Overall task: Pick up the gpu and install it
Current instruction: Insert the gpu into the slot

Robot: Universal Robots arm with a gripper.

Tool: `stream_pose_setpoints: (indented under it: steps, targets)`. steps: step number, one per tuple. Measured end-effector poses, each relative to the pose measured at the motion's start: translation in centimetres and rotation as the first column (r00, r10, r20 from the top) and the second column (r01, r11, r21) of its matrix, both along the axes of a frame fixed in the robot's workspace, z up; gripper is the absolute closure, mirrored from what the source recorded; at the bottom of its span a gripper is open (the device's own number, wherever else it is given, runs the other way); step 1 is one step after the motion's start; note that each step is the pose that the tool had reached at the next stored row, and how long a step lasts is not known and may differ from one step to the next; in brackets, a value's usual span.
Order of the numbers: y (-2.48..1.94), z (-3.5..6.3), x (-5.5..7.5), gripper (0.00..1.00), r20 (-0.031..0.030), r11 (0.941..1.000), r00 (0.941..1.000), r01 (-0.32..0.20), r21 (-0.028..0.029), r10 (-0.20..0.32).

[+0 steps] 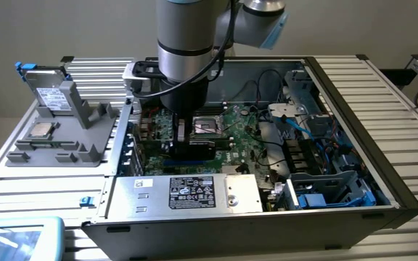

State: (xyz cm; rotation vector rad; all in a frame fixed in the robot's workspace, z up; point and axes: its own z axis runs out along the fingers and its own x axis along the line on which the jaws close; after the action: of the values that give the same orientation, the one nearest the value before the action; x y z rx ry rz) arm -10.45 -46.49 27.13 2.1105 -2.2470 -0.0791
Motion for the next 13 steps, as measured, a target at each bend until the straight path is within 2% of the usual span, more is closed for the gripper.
stream_pose_setpoints:
  steps: [9,13]
  targets:
    - [-0.55,0.0,0.66,0.73,-0.0032,1.0,1.0,0.0,0.0006,0.0]
    - [-0.64,-0.01,0.71,0.73,-0.0035,0.9999,0.9999,0.014,0.0006,-0.014]
